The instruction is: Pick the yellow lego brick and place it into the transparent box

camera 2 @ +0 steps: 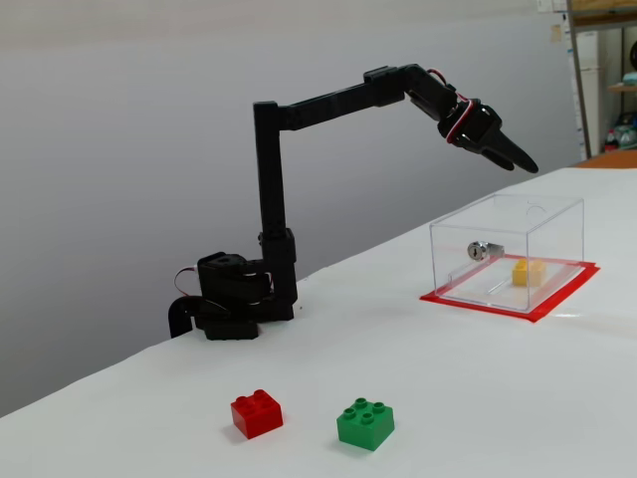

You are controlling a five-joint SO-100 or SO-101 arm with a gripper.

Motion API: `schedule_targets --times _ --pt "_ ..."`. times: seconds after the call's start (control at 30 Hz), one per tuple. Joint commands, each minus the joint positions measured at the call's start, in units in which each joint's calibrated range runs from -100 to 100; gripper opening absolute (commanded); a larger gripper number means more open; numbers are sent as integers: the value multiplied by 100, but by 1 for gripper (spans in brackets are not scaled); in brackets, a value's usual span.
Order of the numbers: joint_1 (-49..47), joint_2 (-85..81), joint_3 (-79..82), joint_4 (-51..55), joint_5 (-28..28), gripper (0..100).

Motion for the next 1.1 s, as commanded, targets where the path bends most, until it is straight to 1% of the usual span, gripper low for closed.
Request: schedule_targets --times 0.0,0.03,0.1,0.27,0.37,0.53,0.7,0.93,1.07 --pt "31 -169 -263 28 17 36" --pt "46 -236 -254 28 17 35" --pt "127 -432 -181 28 17 31" --pt "519 -966 271 28 22 10" --pt "874 -1399 651 28 22 2" --pt "1798 -2417 1428 229 22 1" --pt "3114 -3486 2332 559 22 1" --pt "4941 -4971 4159 498 22 1" --pt "5540 -5888 5470 498 22 1"
